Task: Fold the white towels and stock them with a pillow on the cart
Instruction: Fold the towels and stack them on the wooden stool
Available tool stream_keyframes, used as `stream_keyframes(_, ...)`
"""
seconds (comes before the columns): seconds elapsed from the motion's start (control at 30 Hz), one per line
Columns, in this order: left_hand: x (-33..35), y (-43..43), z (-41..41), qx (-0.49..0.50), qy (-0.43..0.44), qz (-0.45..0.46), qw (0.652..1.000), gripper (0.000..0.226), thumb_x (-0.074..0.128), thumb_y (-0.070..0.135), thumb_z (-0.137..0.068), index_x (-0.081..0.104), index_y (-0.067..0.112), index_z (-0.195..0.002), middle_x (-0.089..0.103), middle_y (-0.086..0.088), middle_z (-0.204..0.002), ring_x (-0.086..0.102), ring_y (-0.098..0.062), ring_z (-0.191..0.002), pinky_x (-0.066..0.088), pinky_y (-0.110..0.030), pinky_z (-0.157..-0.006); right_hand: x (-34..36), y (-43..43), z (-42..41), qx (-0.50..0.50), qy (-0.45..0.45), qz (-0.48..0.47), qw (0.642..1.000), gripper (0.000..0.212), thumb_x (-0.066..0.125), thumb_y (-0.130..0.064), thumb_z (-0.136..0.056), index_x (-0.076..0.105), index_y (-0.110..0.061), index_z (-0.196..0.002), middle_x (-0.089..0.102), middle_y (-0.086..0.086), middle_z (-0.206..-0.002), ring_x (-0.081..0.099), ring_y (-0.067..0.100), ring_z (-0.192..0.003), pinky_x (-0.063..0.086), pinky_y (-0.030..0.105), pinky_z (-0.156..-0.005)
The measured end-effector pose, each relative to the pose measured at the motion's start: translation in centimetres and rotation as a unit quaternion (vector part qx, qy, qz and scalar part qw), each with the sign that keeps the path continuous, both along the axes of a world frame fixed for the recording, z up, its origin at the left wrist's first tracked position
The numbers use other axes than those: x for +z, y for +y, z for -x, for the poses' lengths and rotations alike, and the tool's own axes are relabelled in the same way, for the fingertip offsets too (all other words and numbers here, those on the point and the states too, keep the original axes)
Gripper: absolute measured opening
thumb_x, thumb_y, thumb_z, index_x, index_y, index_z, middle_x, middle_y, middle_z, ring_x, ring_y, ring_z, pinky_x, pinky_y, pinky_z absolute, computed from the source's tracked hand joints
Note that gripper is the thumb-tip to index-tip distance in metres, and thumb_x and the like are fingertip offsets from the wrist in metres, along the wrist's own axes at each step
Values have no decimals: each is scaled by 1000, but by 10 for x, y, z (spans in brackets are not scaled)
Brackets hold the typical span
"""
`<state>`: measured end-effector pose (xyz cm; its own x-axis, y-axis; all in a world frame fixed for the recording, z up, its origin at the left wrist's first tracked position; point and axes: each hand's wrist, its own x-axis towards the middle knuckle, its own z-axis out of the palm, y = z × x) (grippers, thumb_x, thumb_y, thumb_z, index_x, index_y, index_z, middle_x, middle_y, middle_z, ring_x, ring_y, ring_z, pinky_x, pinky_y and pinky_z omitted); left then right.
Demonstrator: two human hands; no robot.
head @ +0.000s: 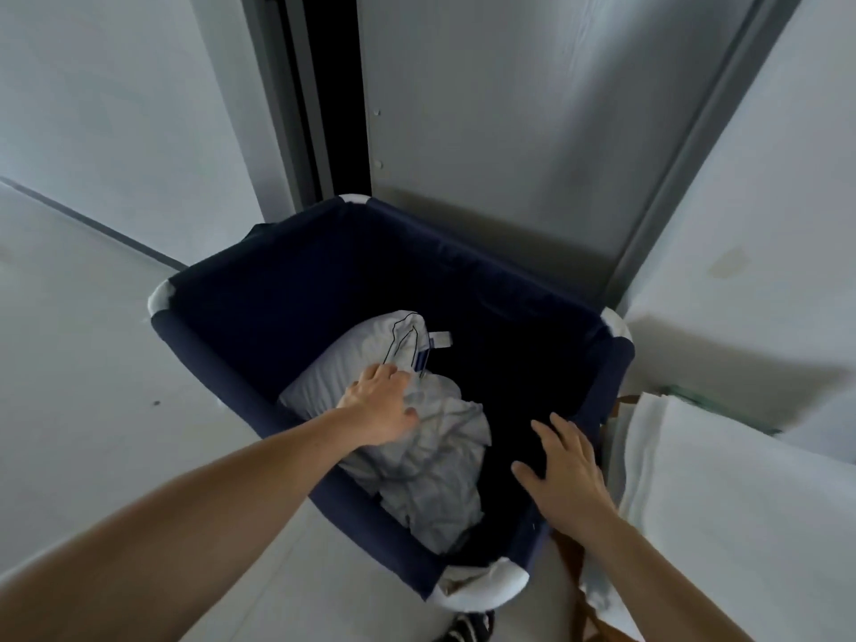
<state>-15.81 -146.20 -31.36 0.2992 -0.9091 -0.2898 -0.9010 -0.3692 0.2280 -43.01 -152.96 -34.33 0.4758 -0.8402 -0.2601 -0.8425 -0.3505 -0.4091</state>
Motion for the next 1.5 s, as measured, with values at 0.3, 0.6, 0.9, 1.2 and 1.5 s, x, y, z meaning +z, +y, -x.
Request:
stream_keyframes(0.3, -51, -70, -81, 67, -3, -113, 991, 68, 52, 44, -94, 29, 17, -152, 29, -3, -155, 26, -25, -142, 35, -44, -112, -68, -103, -119, 57, -37, -120, 991, 71, 52, -44, -96, 20, -24, -156, 9, -1, -164, 11, 25, -148, 23, 40, -118)
stream_keyframes(0.6, -184, -145, -148, 169, 80, -208, 960, 75, 55, 46, -94, 23, 12, -153, 33, -12, -152, 38, -30, -135, 38, -40, -110, -173, -155, -189, 66, -6, -223, 973, 68, 52, -47, -96, 21, -28, -155, 6, -3, -165, 17, 25, -147, 20, 32, -120)
stream_keyframes(0.9, -356, -213, -184, 152, 119, -162, 968, 80, 65, 49, -87, 29, 10, -147, 43, -16, -139, 44, -32, -123, 41, -44, -103, -287, -194, -244, 12, -21, -222, 975, 65, 52, -36, -99, 21, -28, -156, 8, -2, -164, 21, 23, -145, 21, 28, -115)
stream_keyframes(1.2, -465, -236, -198, 113, 52, -211, 970, 78, 54, 33, -95, 8, 11, -155, 43, -17, -143, 37, -36, -129, 36, -41, -107, -356, -172, -262, -41, 3, -266, 963, 66, 53, -37, -99, 19, -30, -156, 4, -3, -164, 20, 20, -144, 22, 24, -113)
stream_keyframes(1.5, -361, -224, -163, -20, 290, -220, 931, 32, 56, 32, -97, 60, 5, -113, 60, -15, -117, 58, -27, -103, 48, -34, -90, -260, -171, -260, -82, 7, -239, 968, 66, 54, -37, -99, 22, -26, -156, 10, 1, -164, 22, 22, -145, 27, 30, -114)
